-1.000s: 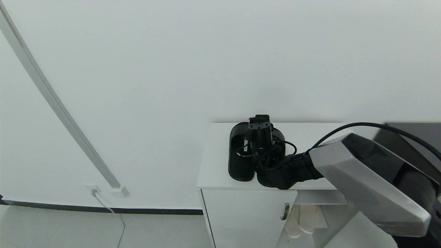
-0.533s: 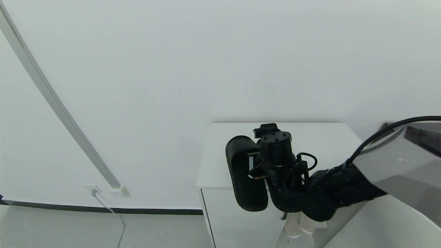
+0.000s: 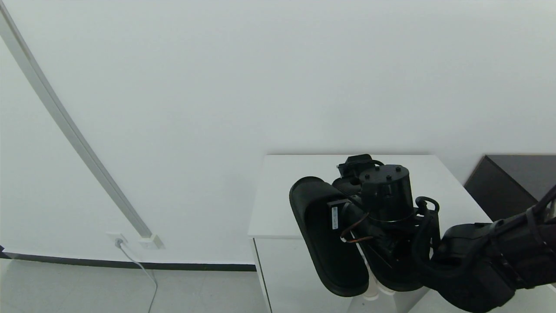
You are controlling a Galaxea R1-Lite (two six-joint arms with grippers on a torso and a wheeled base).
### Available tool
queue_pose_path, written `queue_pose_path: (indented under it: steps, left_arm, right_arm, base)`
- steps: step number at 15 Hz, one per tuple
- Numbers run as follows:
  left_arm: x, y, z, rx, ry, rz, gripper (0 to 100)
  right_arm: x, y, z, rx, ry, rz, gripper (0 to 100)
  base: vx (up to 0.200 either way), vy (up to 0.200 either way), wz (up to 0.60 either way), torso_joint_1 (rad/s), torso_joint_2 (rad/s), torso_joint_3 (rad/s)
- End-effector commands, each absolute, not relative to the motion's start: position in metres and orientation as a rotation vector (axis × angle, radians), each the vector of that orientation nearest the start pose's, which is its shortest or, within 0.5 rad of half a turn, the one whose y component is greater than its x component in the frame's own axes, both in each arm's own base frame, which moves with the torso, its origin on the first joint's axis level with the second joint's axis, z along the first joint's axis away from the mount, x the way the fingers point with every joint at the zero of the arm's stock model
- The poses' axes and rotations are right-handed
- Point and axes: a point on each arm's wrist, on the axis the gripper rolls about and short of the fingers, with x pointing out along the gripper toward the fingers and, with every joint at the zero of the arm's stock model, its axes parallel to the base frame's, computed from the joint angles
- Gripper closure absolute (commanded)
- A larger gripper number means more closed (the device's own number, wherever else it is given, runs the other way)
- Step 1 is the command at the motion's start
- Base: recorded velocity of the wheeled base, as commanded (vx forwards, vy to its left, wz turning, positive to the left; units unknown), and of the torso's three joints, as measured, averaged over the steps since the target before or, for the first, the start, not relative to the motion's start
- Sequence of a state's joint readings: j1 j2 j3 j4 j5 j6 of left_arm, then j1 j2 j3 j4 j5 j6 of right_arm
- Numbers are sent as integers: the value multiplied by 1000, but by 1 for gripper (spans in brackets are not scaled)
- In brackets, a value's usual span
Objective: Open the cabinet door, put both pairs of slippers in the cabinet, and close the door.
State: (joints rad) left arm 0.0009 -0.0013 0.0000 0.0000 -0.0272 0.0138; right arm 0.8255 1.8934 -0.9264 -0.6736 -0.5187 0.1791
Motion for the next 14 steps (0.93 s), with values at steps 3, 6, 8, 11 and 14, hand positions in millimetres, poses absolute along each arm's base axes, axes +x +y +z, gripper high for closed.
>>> queue_pose_path:
  steps: [3, 6, 8, 11, 14]
  left_arm:
    - [-23, -1, 75, 14, 0, -26, 100]
    - [-23, -1, 75, 14, 0, -25, 100]
    - [-23, -1, 75, 14, 0, -26, 100]
    - [-23, -1, 75, 14, 0, -26, 100]
    - [-23, -1, 75, 14, 0, -26, 100]
  right_arm:
    - [247, 251, 151, -14, 265, 281, 100]
    - [246, 251, 152, -9, 262, 281, 100]
    - [246, 251, 154, -7, 259, 283, 100]
    - [245, 251, 155, -5, 256, 282, 100]
    - [245, 251, 153, -8, 260, 285, 100]
  base:
    - [0, 0, 0, 0, 0, 0]
    - [-133, 0, 0, 2, 0, 3]
    - [-200, 0, 0, 5, 5, 5]
    - [-200, 0, 0, 11, 4, -4]
    - [-200, 0, 0, -9, -1, 7]
